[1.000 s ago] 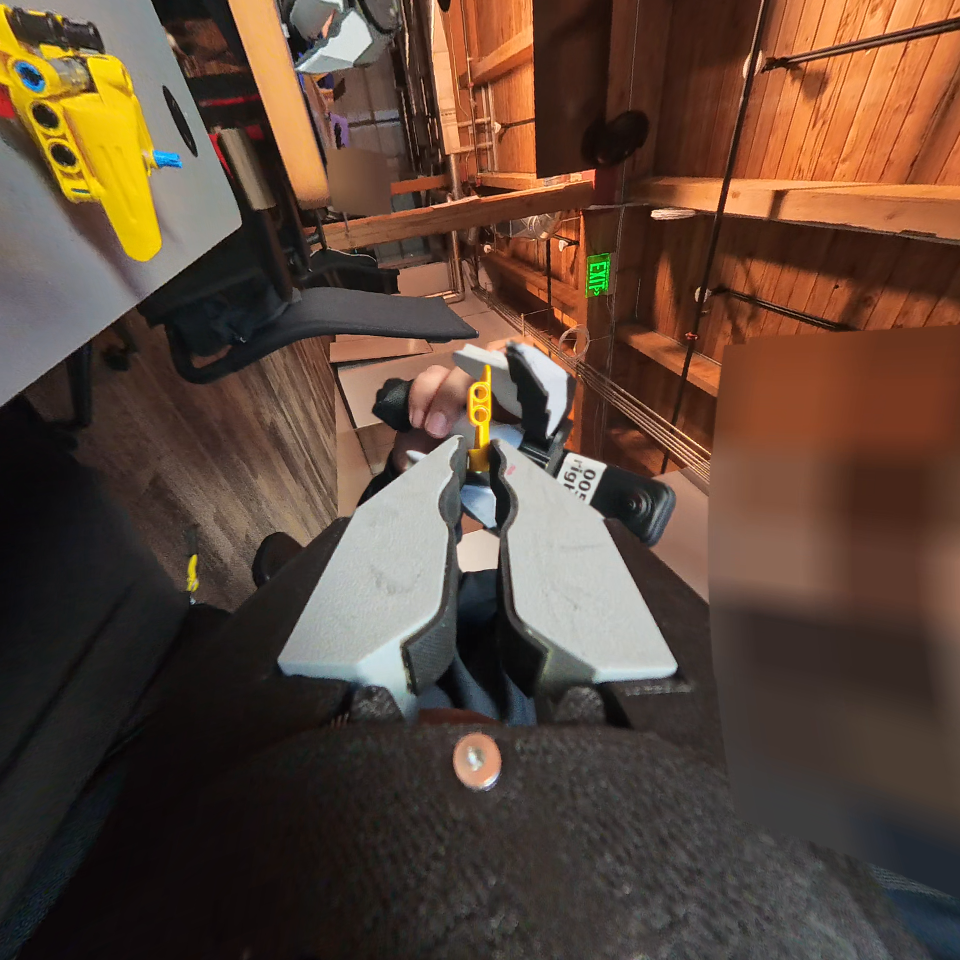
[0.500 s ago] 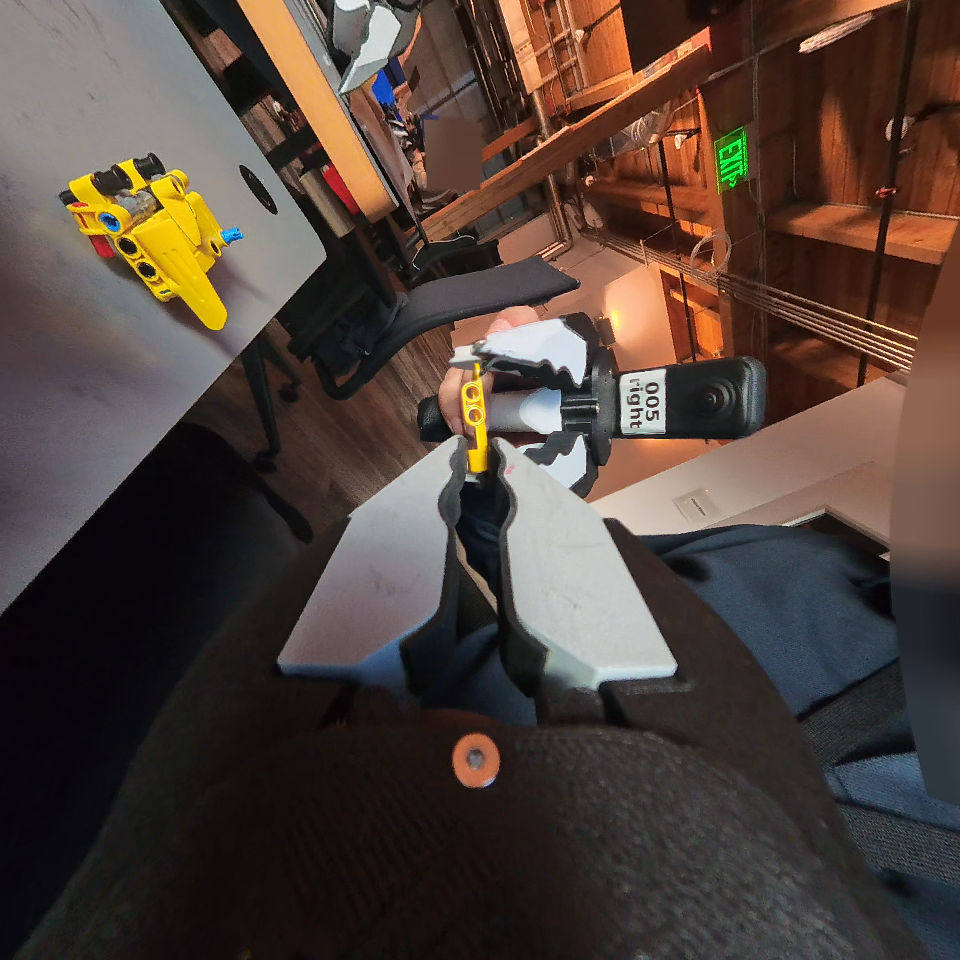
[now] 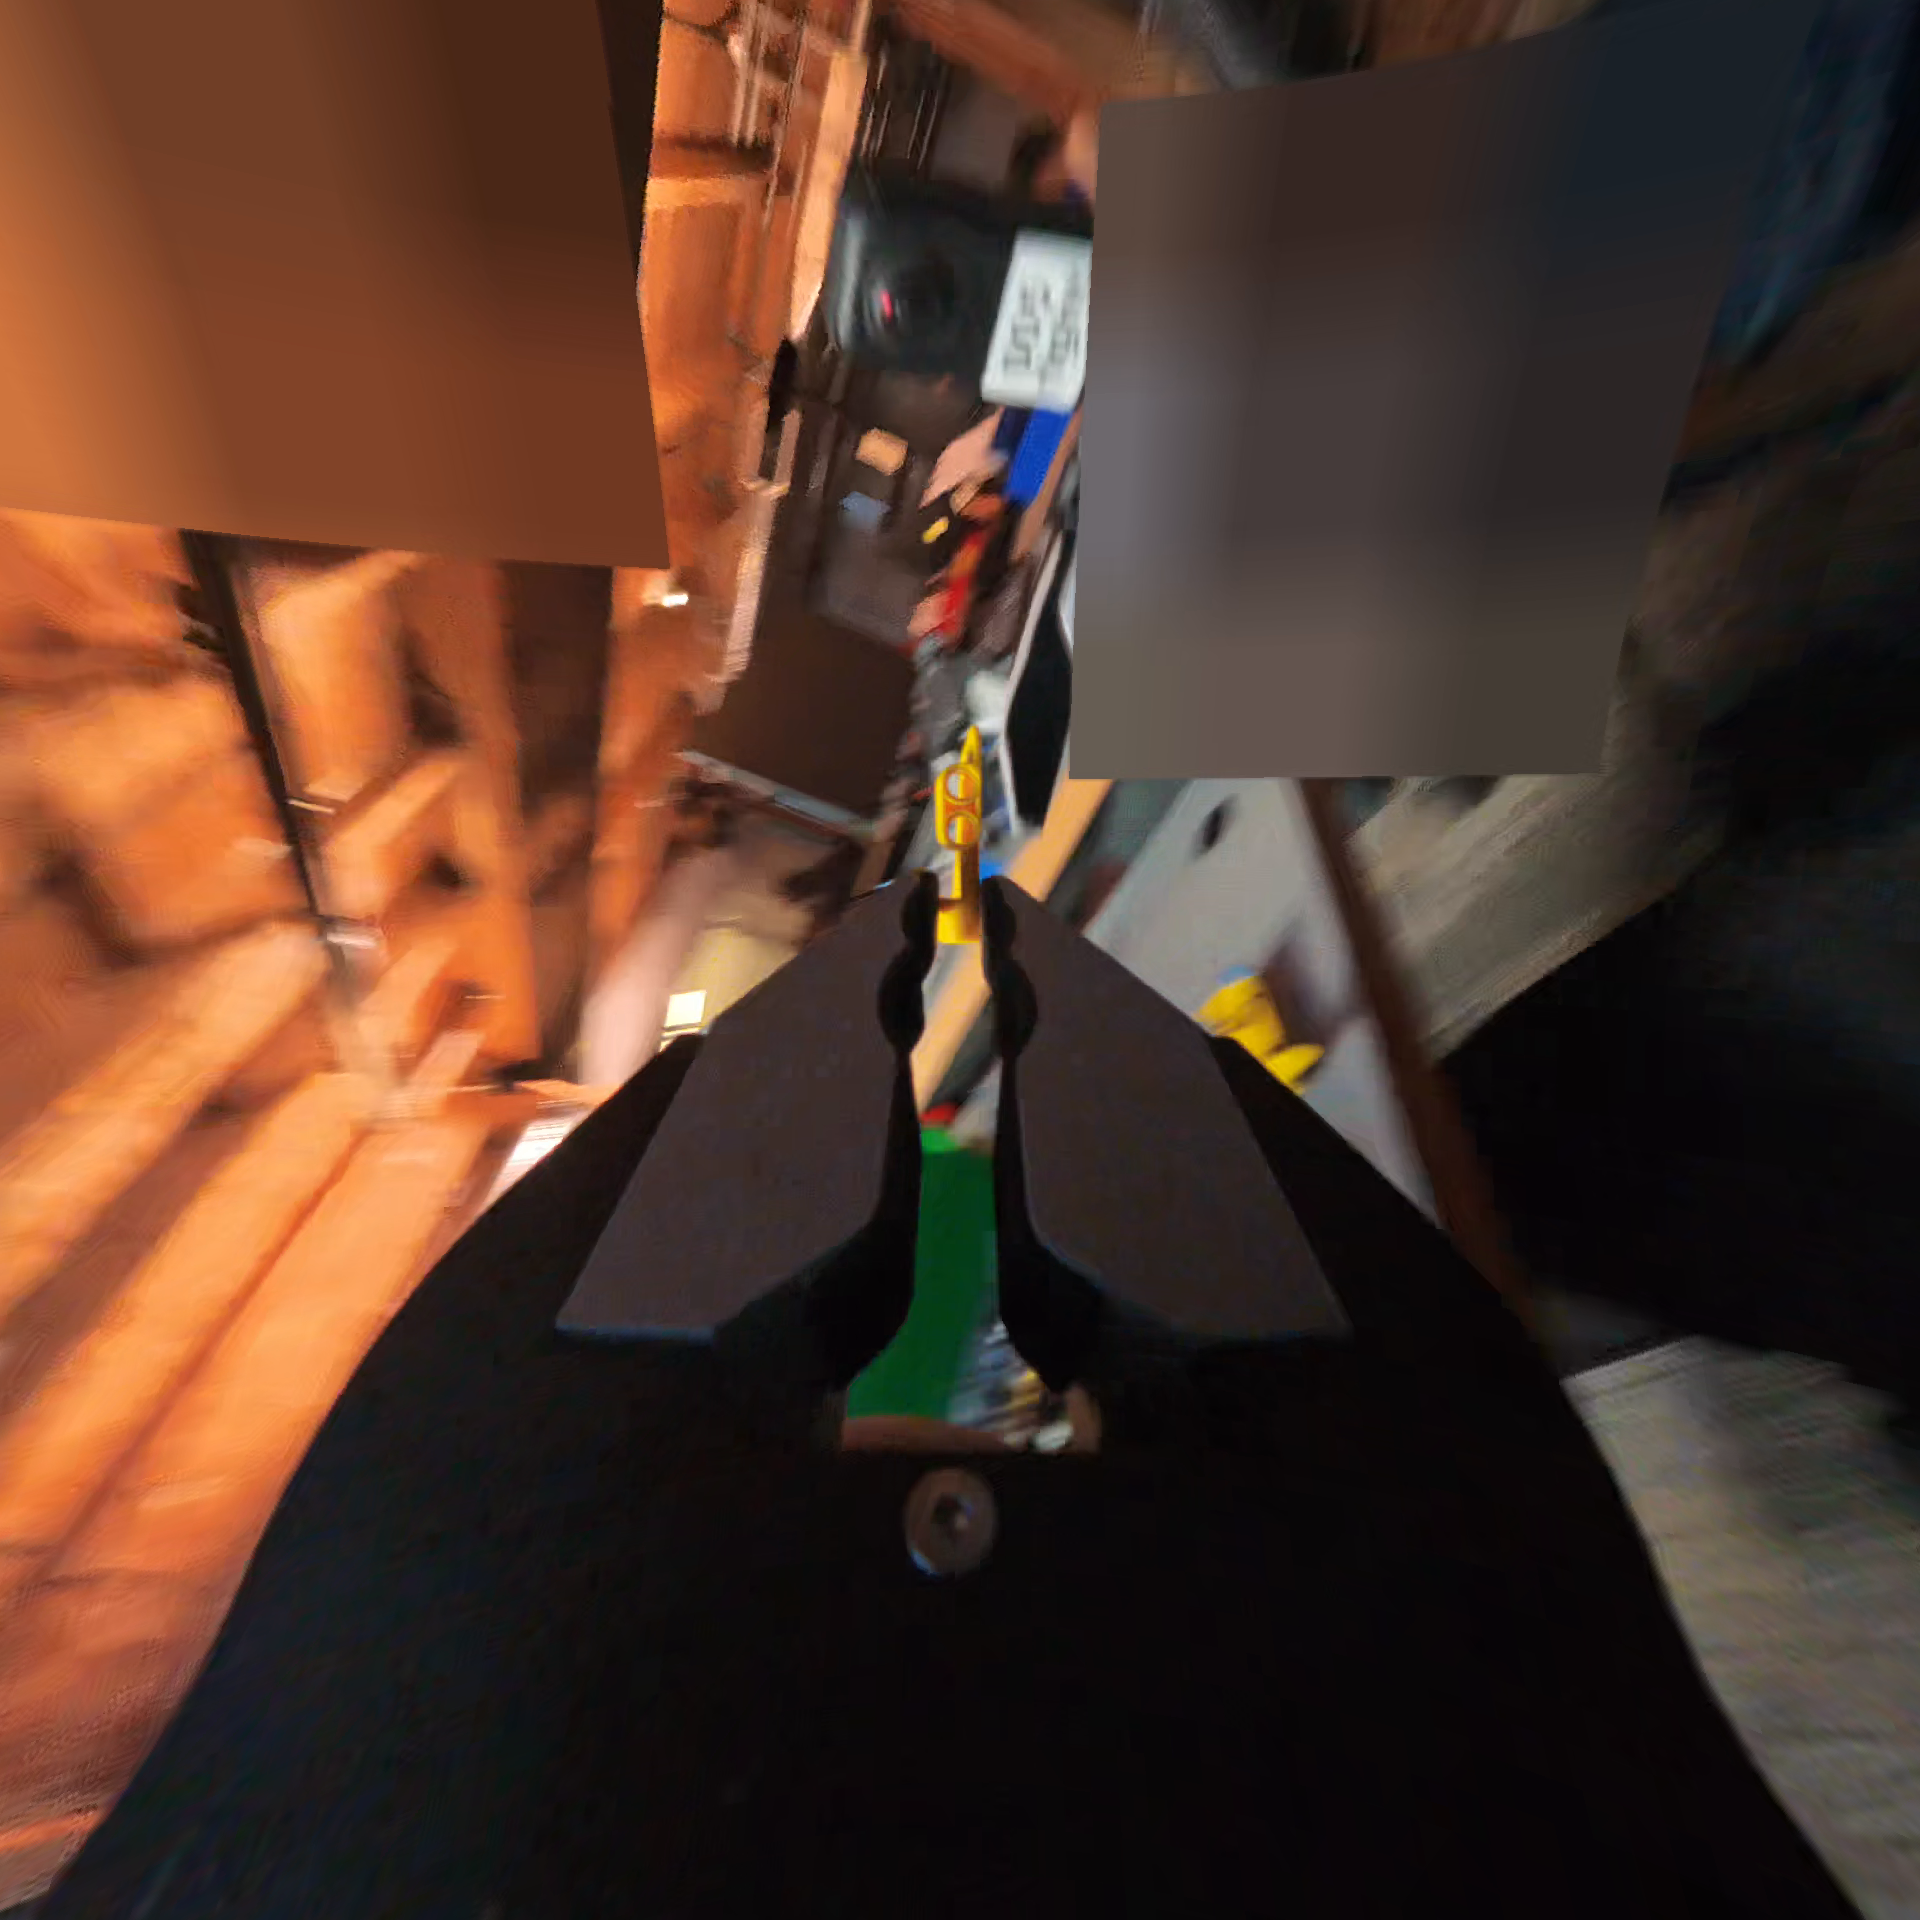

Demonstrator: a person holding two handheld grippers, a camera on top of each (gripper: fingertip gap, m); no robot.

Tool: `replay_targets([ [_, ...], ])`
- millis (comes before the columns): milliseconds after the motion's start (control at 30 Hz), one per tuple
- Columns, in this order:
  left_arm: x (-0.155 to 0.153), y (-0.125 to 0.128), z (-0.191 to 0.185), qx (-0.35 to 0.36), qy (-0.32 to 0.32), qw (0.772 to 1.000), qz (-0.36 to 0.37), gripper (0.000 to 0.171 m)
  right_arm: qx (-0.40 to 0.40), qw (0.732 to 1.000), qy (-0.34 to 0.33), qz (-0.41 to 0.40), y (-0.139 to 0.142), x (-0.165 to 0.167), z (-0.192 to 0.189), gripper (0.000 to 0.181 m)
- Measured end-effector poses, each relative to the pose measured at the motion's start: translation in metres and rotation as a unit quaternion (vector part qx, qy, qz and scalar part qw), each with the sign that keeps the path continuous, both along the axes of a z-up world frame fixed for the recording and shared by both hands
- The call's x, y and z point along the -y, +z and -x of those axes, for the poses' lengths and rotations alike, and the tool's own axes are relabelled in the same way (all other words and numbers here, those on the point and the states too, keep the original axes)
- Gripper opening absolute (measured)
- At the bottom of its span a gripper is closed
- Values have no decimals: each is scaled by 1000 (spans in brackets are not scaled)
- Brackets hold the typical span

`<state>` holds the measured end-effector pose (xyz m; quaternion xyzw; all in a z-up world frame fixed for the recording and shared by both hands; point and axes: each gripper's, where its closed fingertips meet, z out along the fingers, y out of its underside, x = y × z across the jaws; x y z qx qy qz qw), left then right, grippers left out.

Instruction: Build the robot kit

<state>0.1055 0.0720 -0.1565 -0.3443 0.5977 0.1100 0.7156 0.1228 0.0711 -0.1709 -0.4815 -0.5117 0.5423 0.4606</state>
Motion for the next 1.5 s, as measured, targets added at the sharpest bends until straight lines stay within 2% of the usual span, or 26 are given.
replay_targets([
  [33, -2, 3, 1, -23, 14, 998, -51, 4, -15, 1000, 11, -1, 9, 5, -1, 37],
  [133, 1, 12, 3, -34, 12, 992, -120, 4, -27, 999, 10, -27, 24, 11, -1, 37],
  [300, 3, 15, 3, -32, 27, 985, -166, 4, 1, 996, -30, -88, 27, 12, 8, 38],
  [433, 4, 14, 1, -22, 29, 983, -177, 4, 28, 987, -68, -140, 23, 9, 20, 36],
  [500, 4, 15, 1, -17, 31, 983, -178, 4, 25, 984, -77, -162, 24, 11, 23, 19],
  [533, 4, 16, 2, -12, 33, 983, -179, 4, 20, 982, -83, -169, 26, 10, 24, 17],
  [667, 4, 15, 4, -6, 38, 985, -167, 4, 16, 981, -98, -169, 27, 9, 30, 27],
  [733, 3, 9, 3, -8, 38, 988, -152, 5, 10, 981, -96, -170, 27, 12, 32, 25],
  [833, 3, 8, 3, 1, 42, 989, -144, 4, 19, 972, -120, -200, 26, 8, 33, 12],
  [933, 4, 12, 5, 29, 40, 990, -134, 4, 22, 967, -138, -215, 27, 4, 32, 18],
  [1000, 5, 16, 6, 43, 46, 987, -146, 4, 25, 965, -145, -215, 27, 2, 33, 24],
  [1500, 7, 17, 4, 44, 45, 982, -178, 4, 20, 962, -147, -230, 33, 6, 33, 12],
])
